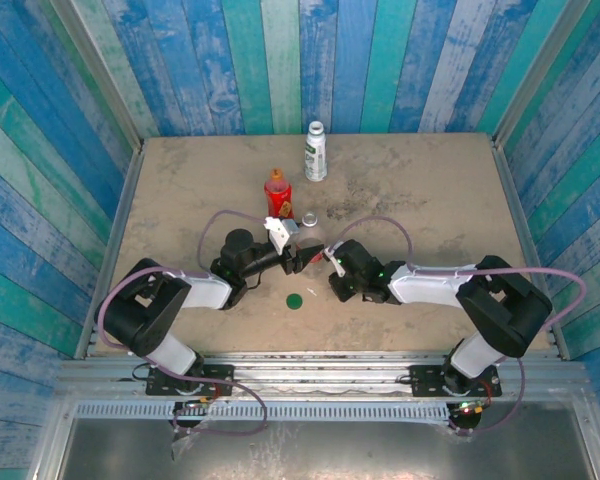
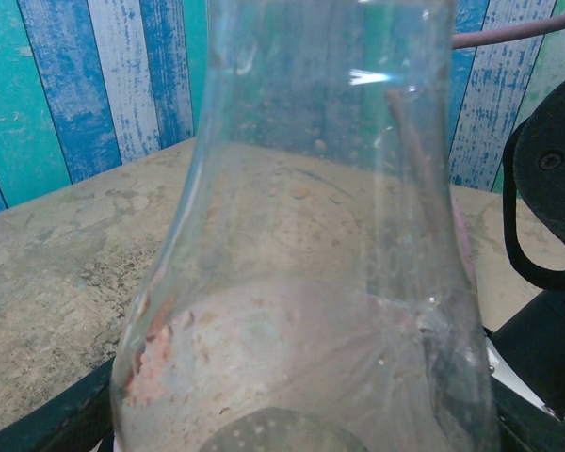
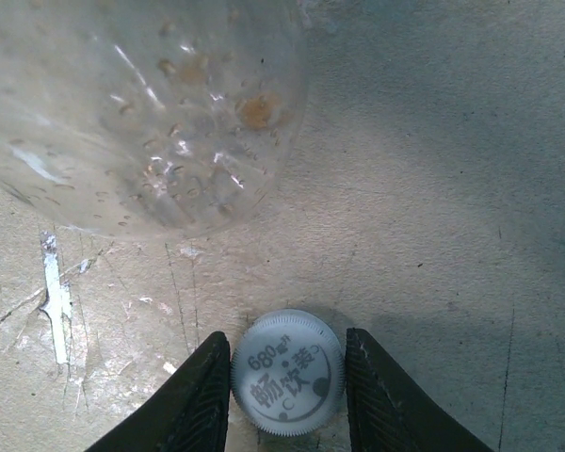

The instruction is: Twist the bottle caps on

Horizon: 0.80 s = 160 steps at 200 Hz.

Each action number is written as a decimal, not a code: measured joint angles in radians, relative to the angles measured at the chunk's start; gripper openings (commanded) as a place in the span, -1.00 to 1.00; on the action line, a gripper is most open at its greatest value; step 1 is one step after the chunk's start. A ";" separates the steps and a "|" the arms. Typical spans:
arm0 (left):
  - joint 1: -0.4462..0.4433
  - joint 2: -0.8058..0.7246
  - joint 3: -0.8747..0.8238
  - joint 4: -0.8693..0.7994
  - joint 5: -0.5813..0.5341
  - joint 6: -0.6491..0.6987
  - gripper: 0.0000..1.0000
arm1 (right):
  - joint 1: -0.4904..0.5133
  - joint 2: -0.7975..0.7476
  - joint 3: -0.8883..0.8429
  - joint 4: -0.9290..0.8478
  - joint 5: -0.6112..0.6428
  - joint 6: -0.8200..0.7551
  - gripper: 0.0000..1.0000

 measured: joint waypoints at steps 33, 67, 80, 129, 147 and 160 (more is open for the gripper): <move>0.000 -0.002 0.000 -0.003 0.000 0.004 0.40 | 0.001 0.000 0.001 -0.003 0.000 0.000 -0.37; 0.000 -0.002 0.000 -0.003 0.001 0.009 0.41 | 0.002 -0.026 0.001 -0.026 -0.003 0.000 -0.37; 0.000 -0.002 0.000 -0.004 0.001 0.010 0.41 | 0.004 -0.055 0.001 -0.042 -0.003 0.002 -0.38; 0.000 -0.002 0.000 -0.004 0.005 0.014 0.40 | 0.006 -0.188 0.039 -0.160 0.010 0.007 -0.37; 0.000 -0.002 0.000 -0.004 0.008 0.014 0.40 | 0.006 -0.225 0.087 -0.232 0.016 0.008 -0.37; 0.000 -0.002 0.001 -0.005 0.012 0.014 0.40 | 0.006 -0.246 0.127 -0.282 0.018 0.007 -0.36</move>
